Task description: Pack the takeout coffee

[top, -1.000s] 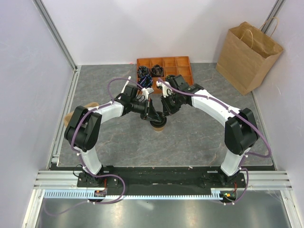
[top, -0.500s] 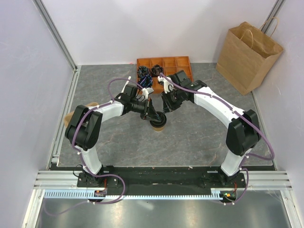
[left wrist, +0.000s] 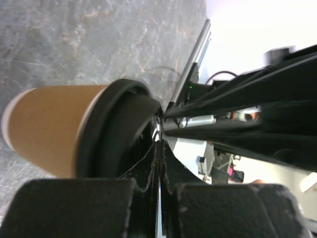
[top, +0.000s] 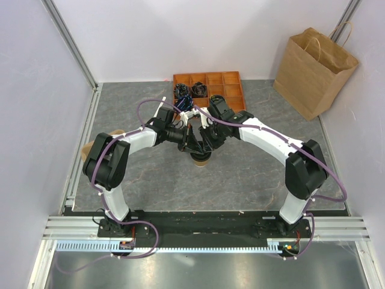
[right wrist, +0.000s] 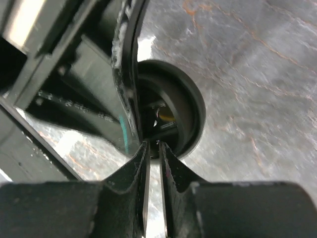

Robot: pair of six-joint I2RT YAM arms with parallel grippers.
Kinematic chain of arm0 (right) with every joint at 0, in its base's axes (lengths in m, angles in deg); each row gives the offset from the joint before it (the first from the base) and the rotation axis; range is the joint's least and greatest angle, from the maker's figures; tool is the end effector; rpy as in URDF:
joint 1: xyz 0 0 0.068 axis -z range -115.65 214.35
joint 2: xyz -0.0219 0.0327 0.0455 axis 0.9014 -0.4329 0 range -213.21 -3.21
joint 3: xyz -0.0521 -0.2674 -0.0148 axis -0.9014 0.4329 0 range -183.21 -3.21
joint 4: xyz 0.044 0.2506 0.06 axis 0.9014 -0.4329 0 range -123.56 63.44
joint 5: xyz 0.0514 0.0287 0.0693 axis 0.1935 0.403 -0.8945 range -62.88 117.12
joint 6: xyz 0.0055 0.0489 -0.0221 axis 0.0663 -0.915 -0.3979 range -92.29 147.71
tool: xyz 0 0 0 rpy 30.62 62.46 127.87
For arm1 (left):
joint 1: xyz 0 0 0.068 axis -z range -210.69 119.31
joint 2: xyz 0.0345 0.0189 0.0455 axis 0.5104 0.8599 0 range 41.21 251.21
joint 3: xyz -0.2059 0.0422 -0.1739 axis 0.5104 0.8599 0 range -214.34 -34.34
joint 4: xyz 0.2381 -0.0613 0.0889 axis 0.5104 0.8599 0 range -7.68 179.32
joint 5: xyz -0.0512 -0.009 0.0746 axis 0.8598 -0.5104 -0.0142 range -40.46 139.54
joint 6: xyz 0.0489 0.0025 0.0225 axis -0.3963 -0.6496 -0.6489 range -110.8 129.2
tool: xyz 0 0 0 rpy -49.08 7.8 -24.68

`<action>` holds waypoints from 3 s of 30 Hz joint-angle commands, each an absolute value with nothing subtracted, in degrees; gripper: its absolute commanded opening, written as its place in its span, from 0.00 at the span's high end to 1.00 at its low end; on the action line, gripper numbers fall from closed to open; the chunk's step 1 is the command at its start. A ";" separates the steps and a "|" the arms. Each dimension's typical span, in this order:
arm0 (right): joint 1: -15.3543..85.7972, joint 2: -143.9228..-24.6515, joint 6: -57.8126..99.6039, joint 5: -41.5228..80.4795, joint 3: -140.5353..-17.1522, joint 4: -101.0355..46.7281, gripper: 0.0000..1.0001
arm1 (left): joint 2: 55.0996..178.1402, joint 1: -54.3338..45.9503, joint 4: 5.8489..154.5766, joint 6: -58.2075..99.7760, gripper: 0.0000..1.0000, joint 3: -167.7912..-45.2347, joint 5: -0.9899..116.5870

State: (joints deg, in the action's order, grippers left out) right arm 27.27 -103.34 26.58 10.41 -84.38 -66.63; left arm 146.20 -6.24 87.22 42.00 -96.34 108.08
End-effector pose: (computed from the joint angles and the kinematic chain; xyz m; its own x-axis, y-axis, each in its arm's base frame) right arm 0.2915 0.2331 0.2578 -0.6977 -0.5036 -0.5095 -0.6818 0.6850 0.2567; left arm 0.3248 -0.1810 0.1766 -0.9667 0.1290 -0.2209 0.2534 0.3665 -0.8952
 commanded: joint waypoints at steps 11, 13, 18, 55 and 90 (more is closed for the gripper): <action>29.10 -102.44 27.27 4.80 -85.56 -66.72 0.77 | 149.76 -7.58 92.07 38.47 0.98 -96.31 100.34; 29.19 -100.95 27.01 4.18 -87.57 -66.81 0.75 | 149.58 -7.58 92.07 38.47 0.98 -96.31 100.16; 29.19 -100.32 26.65 8.73 -91.09 -69.18 0.75 | 149.41 -7.58 91.99 38.47 0.98 -96.31 100.25; 34.64 -98.48 25.43 4.09 -86.45 -69.54 0.78 | 150.99 -7.84 92.34 38.12 0.98 -96.92 99.81; 34.03 -101.99 24.10 3.21 -94.17 -65.85 0.77 | 152.22 -8.81 92.60 38.12 0.98 -96.66 99.99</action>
State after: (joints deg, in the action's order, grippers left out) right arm 34.68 -103.26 24.51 3.22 -88.94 -66.87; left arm 148.74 -8.23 89.43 41.98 -98.18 111.29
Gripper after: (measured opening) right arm 0.229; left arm 0.026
